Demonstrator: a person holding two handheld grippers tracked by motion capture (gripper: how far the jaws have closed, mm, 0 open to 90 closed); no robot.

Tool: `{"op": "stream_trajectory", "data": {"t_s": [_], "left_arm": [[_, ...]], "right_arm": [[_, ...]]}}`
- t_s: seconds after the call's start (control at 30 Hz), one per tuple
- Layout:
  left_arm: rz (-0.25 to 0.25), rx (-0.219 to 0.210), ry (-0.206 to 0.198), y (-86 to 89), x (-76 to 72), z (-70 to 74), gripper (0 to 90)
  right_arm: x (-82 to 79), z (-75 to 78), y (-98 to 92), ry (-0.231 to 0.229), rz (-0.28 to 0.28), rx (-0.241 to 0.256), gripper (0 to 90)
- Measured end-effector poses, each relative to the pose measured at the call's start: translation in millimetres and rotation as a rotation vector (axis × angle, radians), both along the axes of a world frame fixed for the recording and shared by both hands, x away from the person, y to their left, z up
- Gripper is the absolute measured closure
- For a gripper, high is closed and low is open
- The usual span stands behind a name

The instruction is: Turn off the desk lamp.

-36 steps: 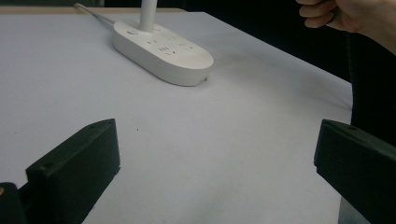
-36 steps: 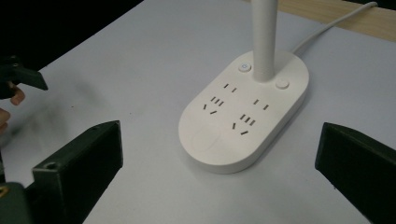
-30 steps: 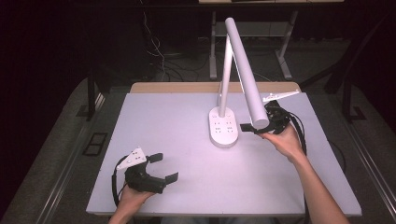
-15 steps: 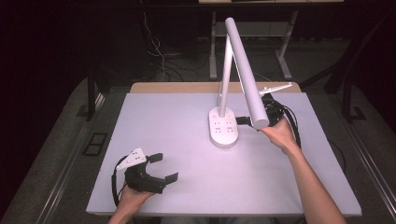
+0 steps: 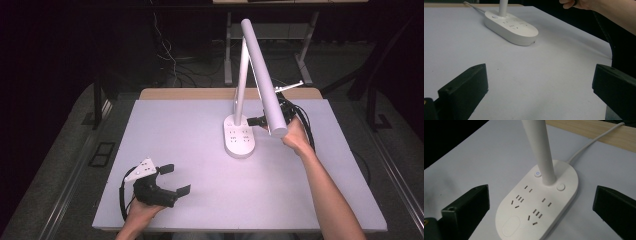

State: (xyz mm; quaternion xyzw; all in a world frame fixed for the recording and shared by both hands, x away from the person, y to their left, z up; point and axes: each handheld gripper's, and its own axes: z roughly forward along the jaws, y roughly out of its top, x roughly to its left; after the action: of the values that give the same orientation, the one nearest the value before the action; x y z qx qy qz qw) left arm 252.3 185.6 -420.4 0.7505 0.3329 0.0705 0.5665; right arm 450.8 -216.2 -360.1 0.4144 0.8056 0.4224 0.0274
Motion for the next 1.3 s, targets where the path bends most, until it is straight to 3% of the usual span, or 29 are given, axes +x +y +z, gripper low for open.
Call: {"op": "stream_trajectory", "data": {"t_s": [0.07,0.13,0.17,0.27,0.33,0.37,0.43,0.63,0.87,1.1,1.3], "left_arm": [[0.001,-0.003,-0.001,-0.1,-0.2,0.2,0.0],[-0.001,-0.003,-0.001,0.0,-0.4,0.4,0.0],[-0.001,-0.002,-0.002,0.1,-0.2,0.3,0.0],[-0.002,-0.003,-0.002,0.1,-0.4,0.5,0.0],[-0.002,-0.002,-0.003,0.2,-0.4,0.5,0.0],[-0.002,-0.002,-0.003,0.2,-0.4,0.6,0.0],[-0.002,-0.001,-0.006,0.3,0.0,0.5,0.0],[-0.001,0.002,-0.007,1.4,0.5,0.5,0.0],[0.001,-0.001,-0.006,1.8,1.1,0.2,0.0],[-0.001,0.003,-0.008,1.9,1.1,0.2,0.0],[0.0,0.002,-0.005,1.9,1.6,-0.2,0.0]], "right_arm": [[2.9,-2.2,1.2,-0.001,0.005,0.0,6.9],[5.0,-4.1,1.9,-0.008,-0.001,-0.003,7.3],[8.0,-6.1,2.2,-0.011,-0.002,-0.01,16.8],[10.0,-7.4,3.0,-0.017,-0.011,-0.011,18.8],[13.3,-9.4,4.3,-0.021,-0.011,-0.013,31.1],[13.3,-9.4,4.3,-0.021,-0.011,-0.013,31.1],[16.0,-13.0,6.5,-0.018,-0.008,-0.012,40.0],[22.4,-24.9,10.9,-0.002,-0.017,0.0,56.0],[28.3,-33.8,15.3,0.019,-0.017,0.014,68.2],[36.6,-45.8,19.5,0.035,-0.018,0.015,86.4],[41.9,-55.1,19.7,0.045,-0.037,0.007,89.9]]}}
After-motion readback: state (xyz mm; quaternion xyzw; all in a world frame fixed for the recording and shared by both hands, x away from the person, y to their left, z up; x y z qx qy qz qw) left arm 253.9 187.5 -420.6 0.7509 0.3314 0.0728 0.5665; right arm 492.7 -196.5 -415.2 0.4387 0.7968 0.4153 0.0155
